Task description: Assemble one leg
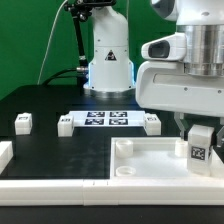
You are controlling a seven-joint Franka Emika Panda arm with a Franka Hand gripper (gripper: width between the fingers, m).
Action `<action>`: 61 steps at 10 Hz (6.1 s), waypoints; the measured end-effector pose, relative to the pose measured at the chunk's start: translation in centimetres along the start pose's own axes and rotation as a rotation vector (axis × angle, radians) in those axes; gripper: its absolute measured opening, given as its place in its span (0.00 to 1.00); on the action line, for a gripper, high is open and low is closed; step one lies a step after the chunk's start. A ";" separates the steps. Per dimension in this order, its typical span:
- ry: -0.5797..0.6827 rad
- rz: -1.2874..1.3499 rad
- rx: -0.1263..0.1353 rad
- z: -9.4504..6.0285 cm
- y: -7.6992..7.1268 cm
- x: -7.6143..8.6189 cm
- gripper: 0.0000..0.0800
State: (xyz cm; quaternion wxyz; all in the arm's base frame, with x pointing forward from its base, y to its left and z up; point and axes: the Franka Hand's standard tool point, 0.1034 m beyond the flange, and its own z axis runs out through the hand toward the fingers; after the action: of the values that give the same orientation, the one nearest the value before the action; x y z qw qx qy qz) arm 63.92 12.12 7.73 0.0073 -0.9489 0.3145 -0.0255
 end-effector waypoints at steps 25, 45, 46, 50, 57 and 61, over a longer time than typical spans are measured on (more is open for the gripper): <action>0.009 -0.893 -0.002 -0.1 -0.4 0.3 0.45; 0.022 0.271 -0.007 0.2 0.3 0.3 0.69; 0.021 0.148 -0.007 0.2 0.2 0.2 0.79; 0.020 -0.308 -0.014 0.2 0.0 0.0 0.81; 0.021 -0.886 -0.025 0.2 0.2 0.3 0.79; 0.020 -0.835 -0.025 0.3 0.3 0.3 0.37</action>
Offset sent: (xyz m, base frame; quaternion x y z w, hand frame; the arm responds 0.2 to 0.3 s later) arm -0.0030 0.0006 -0.0016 0.0040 0.0065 0.2400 0.9707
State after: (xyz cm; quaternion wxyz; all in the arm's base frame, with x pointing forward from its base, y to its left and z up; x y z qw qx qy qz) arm 64.03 11.70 7.49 -0.0181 -0.9946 -0.0969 -0.0319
